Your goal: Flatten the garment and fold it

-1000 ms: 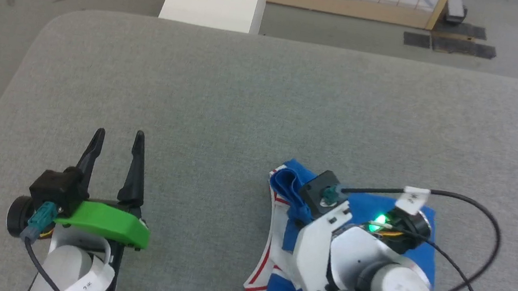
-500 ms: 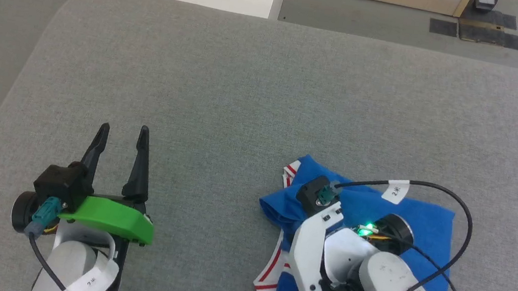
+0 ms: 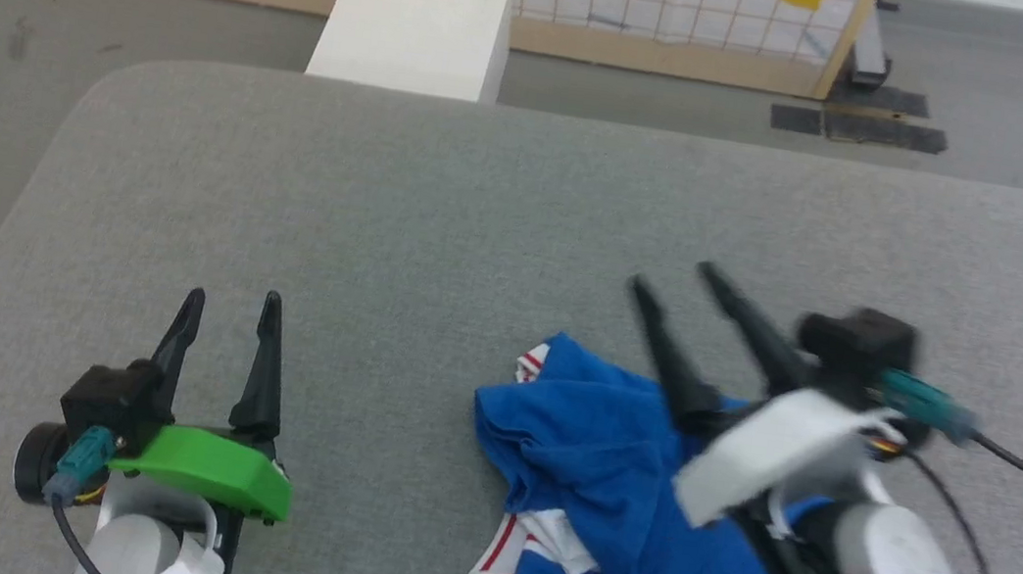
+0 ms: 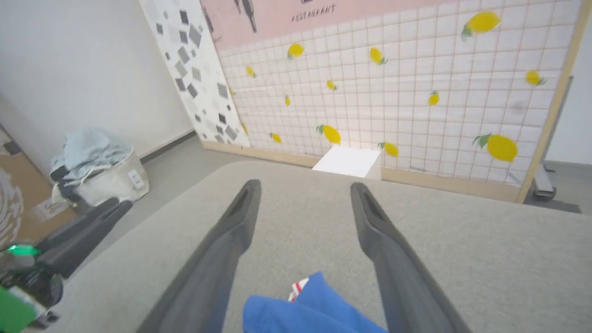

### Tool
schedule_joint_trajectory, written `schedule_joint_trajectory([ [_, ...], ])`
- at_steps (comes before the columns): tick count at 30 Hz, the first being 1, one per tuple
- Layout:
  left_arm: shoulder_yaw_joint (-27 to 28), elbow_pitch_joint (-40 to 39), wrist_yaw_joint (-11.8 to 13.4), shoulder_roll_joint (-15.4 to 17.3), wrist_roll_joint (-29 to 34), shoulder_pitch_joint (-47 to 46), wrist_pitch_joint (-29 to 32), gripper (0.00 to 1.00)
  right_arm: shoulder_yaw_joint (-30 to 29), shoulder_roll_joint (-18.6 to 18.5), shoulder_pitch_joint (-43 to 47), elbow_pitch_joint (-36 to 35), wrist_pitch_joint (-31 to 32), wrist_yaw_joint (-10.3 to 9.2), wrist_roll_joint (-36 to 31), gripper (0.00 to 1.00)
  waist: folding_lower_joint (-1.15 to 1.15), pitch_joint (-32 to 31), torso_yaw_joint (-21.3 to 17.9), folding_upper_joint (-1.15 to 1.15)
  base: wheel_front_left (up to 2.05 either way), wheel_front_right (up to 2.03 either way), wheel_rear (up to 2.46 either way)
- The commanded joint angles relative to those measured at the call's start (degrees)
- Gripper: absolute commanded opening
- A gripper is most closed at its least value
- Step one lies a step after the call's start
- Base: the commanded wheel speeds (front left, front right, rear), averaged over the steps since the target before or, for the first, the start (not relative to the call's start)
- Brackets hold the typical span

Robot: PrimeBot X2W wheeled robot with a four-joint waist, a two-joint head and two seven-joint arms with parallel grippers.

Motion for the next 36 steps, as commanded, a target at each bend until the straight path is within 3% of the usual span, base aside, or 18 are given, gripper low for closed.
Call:
schedule_joint_trajectory([
  [1, 0.0, 0.0, 0.0, -0.1, -0.3, 0.8, -0.3, 1.0, -2.3, -0.1, 1.9, -1.3, -2.6, -0.08, -0.8, 1.0, 0.0, -2.3, -2.3, 0.29, 0.0, 0.0, 0.0],
  [7, -0.4, -0.6, 0.4, -0.1, -0.5, 2.5, -0.3, 1.0, -10.6, -1.3, 7.4, -3.7, -11.4, -0.08, -6.0, 1.0, 0.0, -4.4, -4.8, 0.29, 0.0, 0.0, 0.0],
  [16, -1.3, -2.0, 0.9, -0.1, -0.7, 4.1, -0.3, 1.0, -14.2, -7.5, 13.2, -0.8, -17.0, -0.08, -7.4, 1.0, 0.0, -5.6, -6.4, 0.29, 0.0, 0.0, 0.0],
  [23, -1.9, -2.2, 1.0, -0.1, -0.7, 5.2, -0.3, 1.0, -14.2, -9.9, 16.3, 1.6, -19.1, -0.08, -5.8, 1.0, 0.0, -6.1, -6.7, 0.29, 0.0, 0.0, 0.0],
  [36, -2.1, -2.0, 0.9, -0.1, -0.5, 5.2, -0.3, 1.0, -14.8, -8.9, 17.1, 1.4, -18.9, -0.08, -5.7, 1.0, 0.0, -5.6, -6.2, 0.29, 0.0, 0.0, 0.0],
])
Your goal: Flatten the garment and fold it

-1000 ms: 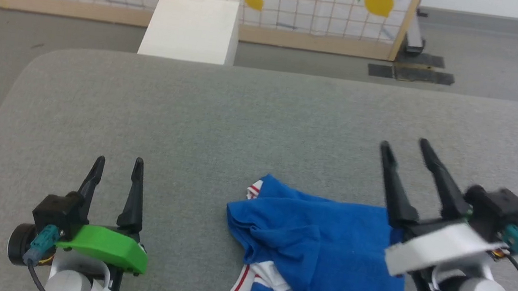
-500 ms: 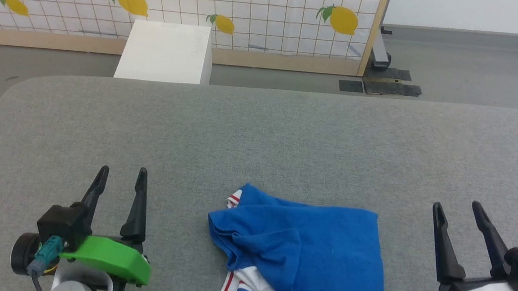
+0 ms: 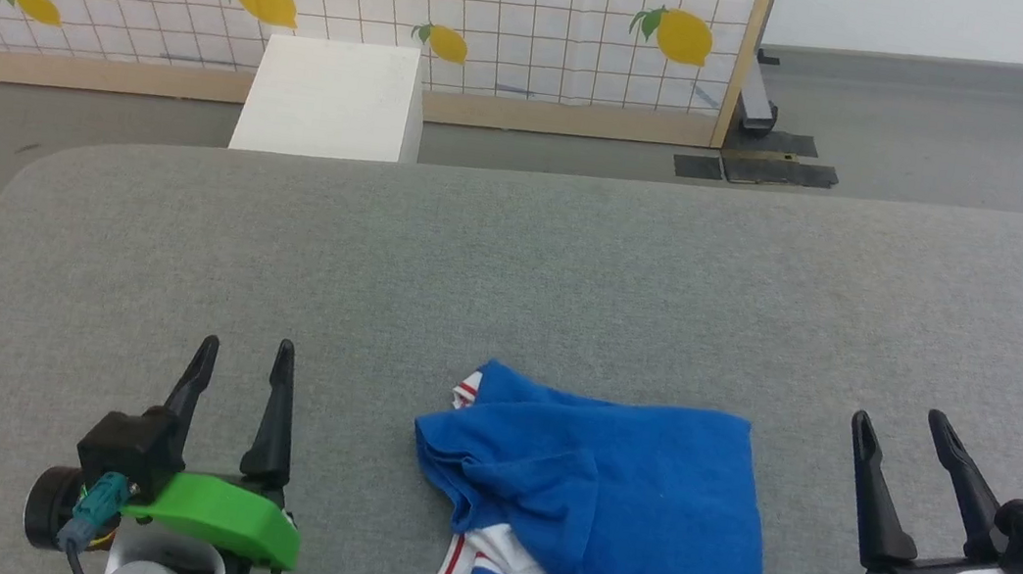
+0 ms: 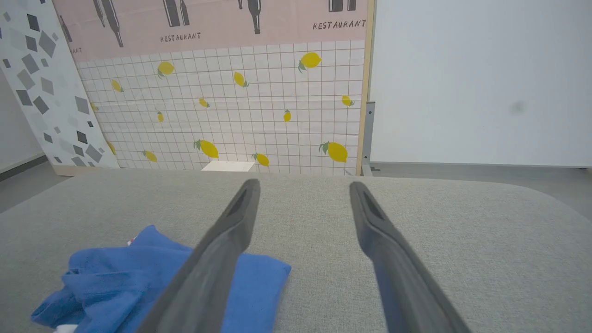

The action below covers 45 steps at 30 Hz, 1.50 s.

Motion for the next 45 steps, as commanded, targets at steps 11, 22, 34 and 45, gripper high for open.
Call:
schedule_joint_trajectory([
  [11, 0.6, 0.0, 0.1, -0.1, -0.4, 0.3, -0.3, 1.0, -1.0, 1.6, 1.4, -0.9, 1.2, -0.08, -0.4, 1.0, 0.0, 0.4, 0.1, 0.29, 0.0, 0.0, 0.0],
  [22, 0.7, -0.3, 0.1, -0.1, -0.2, -0.9, -0.3, 1.0, -11.7, 8.2, -3.6, 8.2, 31.0, -0.08, 46.7, 1.0, 0.0, 2.1, 0.7, 0.29, 0.0, 0.0, 0.0],
  [34, 0.7, -0.5, -0.2, -0.1, 0.2, -2.4, -0.3, 1.0, -19.8, 7.8, -13.9, 27.5, 60.0, -0.08, 43.1, 1.0, 0.0, 5.1, 4.0, 0.29, 0.0, 0.0, 0.0],
  [45, 0.4, -0.1, -0.2, -0.1, 0.0, -3.1, -0.3, 1.0, -15.0, 9.0, -17.9, 29.7, 67.9, -0.08, 39.2, 0.47, 0.0, 5.6, 5.9, 0.29, 0.0, 0.0, 0.0],
])
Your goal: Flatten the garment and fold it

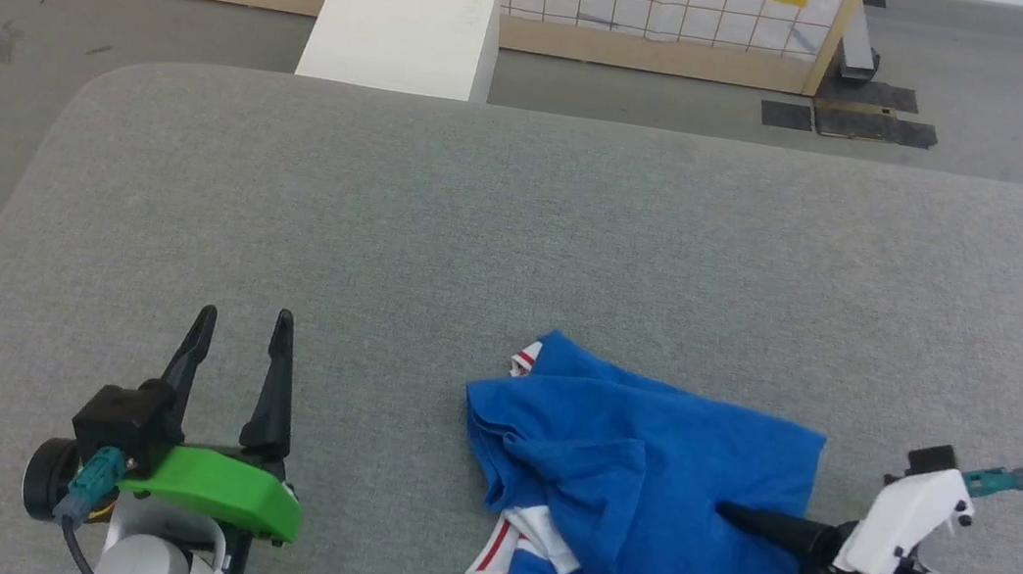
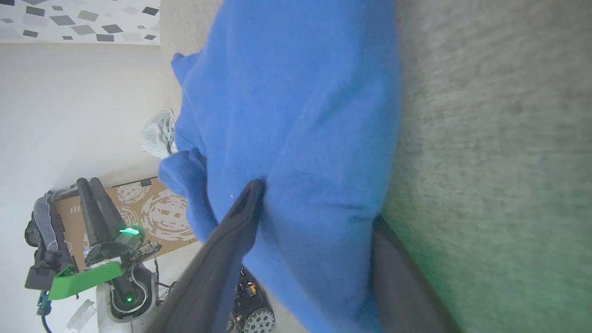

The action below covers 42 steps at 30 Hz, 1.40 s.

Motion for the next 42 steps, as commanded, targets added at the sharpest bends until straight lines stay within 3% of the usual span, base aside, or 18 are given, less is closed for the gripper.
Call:
schedule_joint_trajectory([
  [1, -0.1, 0.2, -0.2, -0.1, 0.0, -0.7, -0.3, 1.0, 1.2, 0.6, 0.0, 0.4, 0.3, -0.08, -0.5, 0.35, 0.0, -0.3, 0.2, 0.29, 0.0, 0.0, 0.0],
  [3, -0.2, 0.3, -0.1, -0.1, -0.1, -0.6, -0.3, 1.0, 2.2, 0.6, 0.3, -0.3, 0.1, -0.08, -1.5, 0.09, 0.0, -0.6, 0.3, 0.29, 0.0, 0.0, 0.0],
  [4, -0.2, 0.3, 0.0, -0.1, -0.1, -0.5, -0.3, 1.0, 2.4, 0.6, 0.5, -0.8, 0.1, -0.08, -2.0, 0.0, 0.0, -0.8, 0.3, 0.29, 0.0, 0.0, 0.0],
  [9, 0.4, 0.0, 0.2, -0.1, -0.1, 0.5, -0.3, 1.0, 3.3, 0.6, 1.1, -5.4, -2.6, -0.08, -7.0, 0.0, 0.0, -1.4, -1.1, 0.29, 0.0, 0.0, 0.0],
  [12, 0.9, -0.3, 0.1, -0.1, 0.2, 1.1, -0.3, 1.0, 5.4, -0.1, 1.0, -9.8, -4.9, -0.08, -13.4, 0.0, 0.0, -1.4, -3.2, 0.29, 0.0, 0.0, 0.0],
  [22, 2.3, -2.4, -0.3, -0.1, 1.0, -0.3, -0.3, 1.0, 17.0, -10.2, -4.9, -17.9, -12.8, -0.08, -38.6, 0.0, 0.0, 2.6, -14.3, 0.29, 0.0, 0.0, 0.0],
  [28, 2.1, -4.4, -0.9, 0.3, 2.9, -4.1, -0.3, 1.0, 19.4, -15.3, -12.5, -15.3, -18.1, -0.08, -47.2, 0.0, 0.0, 8.6, -21.0, 0.29, 0.0, 0.0, 0.0],
  [34, 1.9, -6.2, -1.4, 2.7, 4.8, -8.0, -0.3, 1.0, 17.5, -17.8, -20.4, -9.4, -24.7, -0.08, -54.2, 0.0, 0.0, 15.5, -26.1, 0.29, 0.0, 0.0, 0.0],
  [42, 1.6, -7.5, -1.7, 6.2, 6.1, -12.0, -0.2, 1.0, 9.6, -18.0, -27.8, -2.5, -32.6, -0.08, -64.2, 0.0, 0.0, 21.8, -27.6, 0.29, 0.0, 0.0, 0.0],
])
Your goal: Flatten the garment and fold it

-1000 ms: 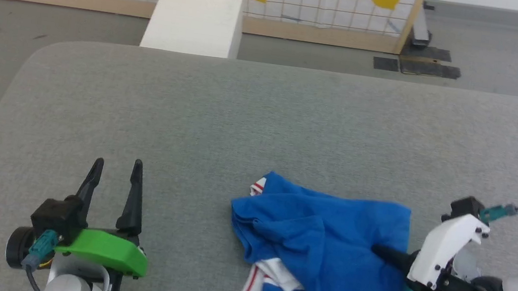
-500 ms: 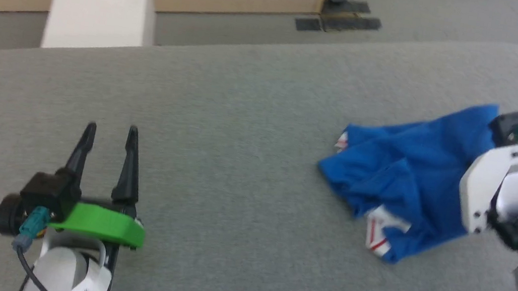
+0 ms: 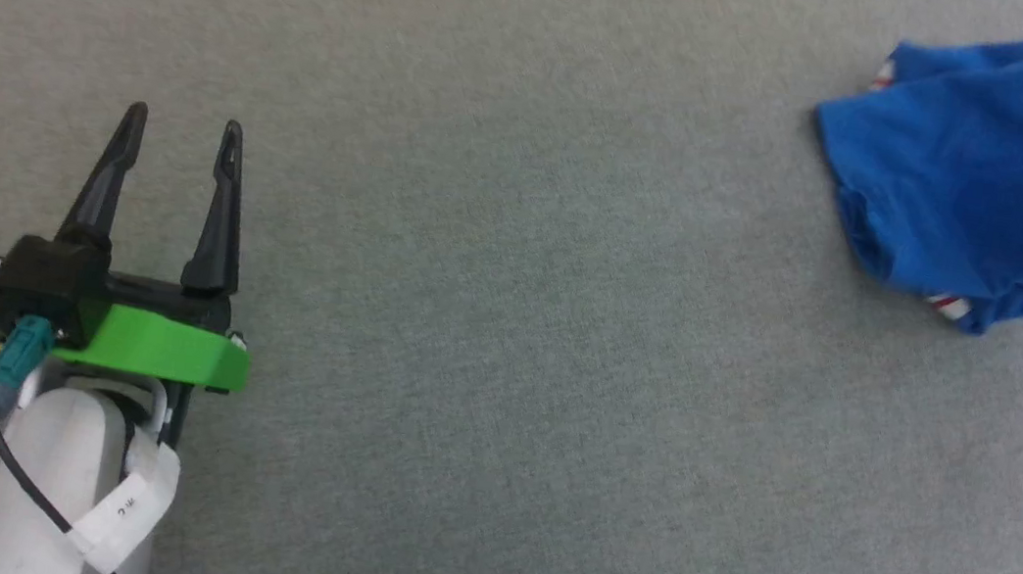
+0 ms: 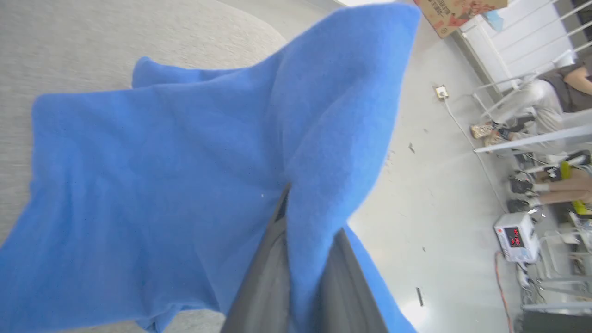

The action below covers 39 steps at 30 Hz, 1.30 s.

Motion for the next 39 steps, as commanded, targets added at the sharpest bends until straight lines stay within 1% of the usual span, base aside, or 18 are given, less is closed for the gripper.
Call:
schedule_joint_trajectory([
  [1, 0.0, -0.3, -0.4, 0.9, 0.6, -1.3, 0.0, 1.0, -1.6, 0.2, -1.6, 0.5, -1.0, -0.11, -2.1, 0.0, -0.01, 6.2, -3.8, 0.29, 0.0, 0.0, 0.0],
  [7, -0.3, -1.0, -0.3, 1.9, 0.7, -2.3, 0.6, 1.0, -9.0, 1.7, -4.1, 2.8, -4.6, -0.11, -8.5, 0.0, -0.01, 7.8, -1.3, 0.29, 0.0, 0.0, 0.0],
  [12, -0.3, -0.8, 0.0, 1.8, 0.2, -2.1, 0.6, 1.0, -13.2, 3.0, -5.4, 5.0, -7.8, -0.11, -11.8, 0.0, -0.01, 7.2, 0.6, 0.29, 0.0, 0.0, 0.0],
  [13, -0.4, -0.5, 0.1, 1.6, 0.0, -2.1, 0.5, 1.0, -13.8, 3.1, -5.6, 5.4, -8.9, -0.11, -12.4, 0.28, -0.01, 6.7, 1.1, 0.29, 0.0, 0.0, 0.0],
  [14, -0.5, -0.3, 0.2, 1.4, -0.2, -2.0, 0.4, 1.0, -14.2, 3.0, -5.6, 5.9, -9.7, -0.11, -12.8, 0.6, -0.01, 6.3, 1.4, 0.29, 0.0, 0.0, 0.0],
  [15, -0.6, 0.1, 0.2, 1.1, -0.4, -1.9, 0.3, 1.0, -14.8, 2.9, -5.6, 6.5, -10.7, -0.11, -13.1, 1.0, -0.01, 5.5, 2.0, 0.29, 0.0, 0.0, 0.0],
  [18, -0.8, 1.6, 0.4, 0.0, -1.2, -1.3, 0.1, 1.0, -15.3, 2.5, -5.3, 7.7, -13.8, -0.11, -13.2, 1.0, -0.01, 2.7, 3.5, 0.29, 0.0, 0.0, 0.0],
  [22, -0.9, 3.7, 0.6, -1.8, -2.4, 0.2, -0.2, 1.0, -14.5, 2.0, -3.9, 9.2, -18.9, -0.11, -9.8, 1.0, -0.01, -2.2, 5.8, 0.29, 0.0, 0.0, 0.0],
  [26, -0.6, 4.7, 0.7, -3.3, -3.7, 2.4, -0.2, 1.0, -11.5, 1.8, -1.1, 9.6, -23.2, -0.11, -4.1, 1.0, -0.01, -7.9, 8.5, 0.29, 0.0, 0.0, 0.0],
  [29, -0.7, 5.7, 0.6, -4.2, -4.4, 4.6, -0.2, 1.0, -8.2, 2.2, 2.1, 8.3, -25.8, -0.11, 2.0, 1.0, -0.01, -11.9, 10.5, 0.29, 0.0, 0.0, 0.0],
  [32, -1.1, 6.9, 0.5, -4.7, -5.1, 6.5, -0.2, 1.0, -5.4, 2.6, 6.6, 5.3, -28.1, -0.11, 8.3, 1.0, -0.01, -15.4, 12.6, 0.29, 0.0, 0.0, 0.0],
  [33, -1.3, 7.4, 0.4, -4.9, -5.3, 7.2, -0.2, 1.0, -4.7, 2.8, 8.5, 3.7, -28.8, -0.11, 11.3, 1.0, -0.01, -16.5, 13.3, 0.29, 0.0, 0.0, 0.0],
  [35, -1.7, 8.1, 0.3, -5.1, -5.7, 8.0, -0.2, 1.0, -4.3, 2.7, 12.5, 0.2, -30.5, -0.11, 16.2, 1.0, -0.01, -18.1, 14.8, 0.29, 0.0, 0.0, 0.0],
  [39, -3.0, 9.5, 0.0, -5.4, -6.2, 9.3, -0.2, 1.0, -3.7, 3.6, 21.6, -8.2, -33.2, -0.11, 22.1, 1.0, -0.01, -20.6, 17.5, 0.29, 0.0, 0.0, 0.0],
])
